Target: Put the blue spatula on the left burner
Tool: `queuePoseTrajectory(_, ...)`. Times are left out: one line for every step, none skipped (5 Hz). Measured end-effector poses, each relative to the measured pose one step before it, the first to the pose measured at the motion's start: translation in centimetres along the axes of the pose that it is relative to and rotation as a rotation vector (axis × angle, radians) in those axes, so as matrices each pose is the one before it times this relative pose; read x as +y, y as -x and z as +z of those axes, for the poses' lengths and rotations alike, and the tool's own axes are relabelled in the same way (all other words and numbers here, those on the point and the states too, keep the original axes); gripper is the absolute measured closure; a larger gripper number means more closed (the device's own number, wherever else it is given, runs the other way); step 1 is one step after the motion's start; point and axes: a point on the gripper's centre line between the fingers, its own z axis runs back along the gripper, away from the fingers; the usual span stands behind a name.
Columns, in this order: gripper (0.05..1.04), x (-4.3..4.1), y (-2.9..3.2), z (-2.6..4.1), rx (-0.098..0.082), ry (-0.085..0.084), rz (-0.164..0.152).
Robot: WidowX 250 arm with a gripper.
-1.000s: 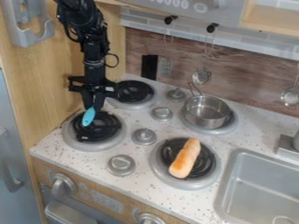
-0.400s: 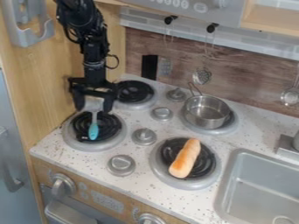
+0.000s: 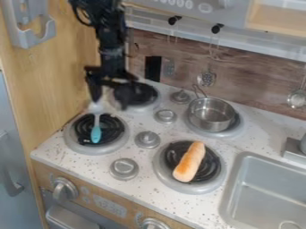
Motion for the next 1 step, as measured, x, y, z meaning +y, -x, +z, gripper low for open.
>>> queuePoseTrajectory(0.085,-0.587,0.184,-0.114,0.0110,0.0069,-0.0297)
